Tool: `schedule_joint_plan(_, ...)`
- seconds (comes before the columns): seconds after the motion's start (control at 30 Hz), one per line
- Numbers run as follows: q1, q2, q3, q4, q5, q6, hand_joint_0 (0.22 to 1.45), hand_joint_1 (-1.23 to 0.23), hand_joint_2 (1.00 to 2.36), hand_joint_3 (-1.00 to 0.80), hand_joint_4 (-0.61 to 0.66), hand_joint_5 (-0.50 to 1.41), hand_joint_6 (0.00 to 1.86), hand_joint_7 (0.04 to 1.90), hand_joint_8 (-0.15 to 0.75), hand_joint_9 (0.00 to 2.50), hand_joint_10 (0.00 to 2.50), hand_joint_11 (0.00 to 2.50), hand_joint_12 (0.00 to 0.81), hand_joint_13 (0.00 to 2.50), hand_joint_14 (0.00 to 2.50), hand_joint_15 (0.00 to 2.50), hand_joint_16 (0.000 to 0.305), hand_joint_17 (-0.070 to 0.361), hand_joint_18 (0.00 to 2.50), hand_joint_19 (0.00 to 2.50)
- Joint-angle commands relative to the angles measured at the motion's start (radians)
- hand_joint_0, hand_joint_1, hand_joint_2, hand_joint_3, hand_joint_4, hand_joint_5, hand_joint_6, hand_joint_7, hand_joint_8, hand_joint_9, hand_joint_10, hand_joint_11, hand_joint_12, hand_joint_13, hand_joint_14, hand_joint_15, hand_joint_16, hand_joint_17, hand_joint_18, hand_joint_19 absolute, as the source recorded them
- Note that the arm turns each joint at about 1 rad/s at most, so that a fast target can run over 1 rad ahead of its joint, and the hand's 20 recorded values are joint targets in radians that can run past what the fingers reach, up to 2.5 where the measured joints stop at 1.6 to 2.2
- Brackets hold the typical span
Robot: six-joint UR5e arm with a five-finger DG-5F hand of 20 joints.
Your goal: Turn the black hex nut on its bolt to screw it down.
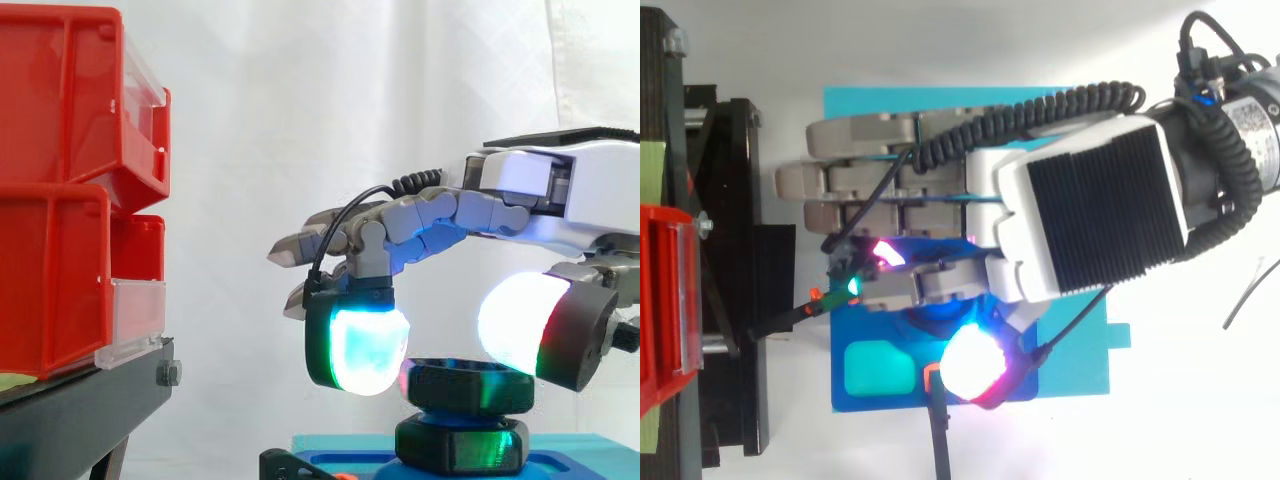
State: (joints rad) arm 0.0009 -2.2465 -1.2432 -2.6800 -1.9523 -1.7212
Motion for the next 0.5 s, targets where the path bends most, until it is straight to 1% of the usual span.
schedule_joint_plan(0.0,-0.018,-0.001,0.001,0.011,-0.025,0.000,0.45,-0.22,1.00,-0.50,0.14,-0.05,0.61,1.29,0.228,0.63,0.00,0.05,0.365,0.33,0.00,0.00,0.044,0.099,0.16,0.22)
schedule_joint_plan(0.1,-0.024,-0.001,0.001,0.019,-0.033,0.000,0.45,-0.22,1.00,-0.50,0.14,-0.05,0.61,1.29,0.228,0.63,0.00,0.06,0.365,0.33,0.00,0.00,0.044,0.099,0.16,0.22)
schedule_joint_plan(0.27,-0.024,0.001,0.001,0.023,-0.037,0.002,0.45,-0.22,1.00,-0.50,0.14,-0.05,0.58,1.32,0.229,0.63,0.00,0.05,0.360,0.33,0.00,0.00,0.044,0.098,0.16,0.20)
schedule_joint_plan(0.3,-0.019,0.001,-0.001,0.034,-0.037,0.000,0.45,-0.22,1.00,-0.50,0.14,-0.05,0.58,1.32,0.228,0.63,0.00,0.05,0.358,0.33,0.00,0.00,0.044,0.098,0.16,0.20)
schedule_joint_plan(0.37,-0.016,0.001,0.001,0.048,-0.036,0.000,0.45,-0.22,1.00,-0.50,0.15,-0.04,0.56,1.34,0.227,0.63,0.00,0.05,0.356,0.33,0.00,0.00,0.043,0.098,0.16,0.19)
schedule_joint_plan(0.47,-0.010,0.001,0.001,0.101,-0.033,0.000,0.45,-0.22,1.00,-0.50,0.14,-0.04,0.55,1.35,0.227,0.63,0.00,0.05,0.353,0.33,0.00,0.00,0.043,0.097,0.16,0.18)
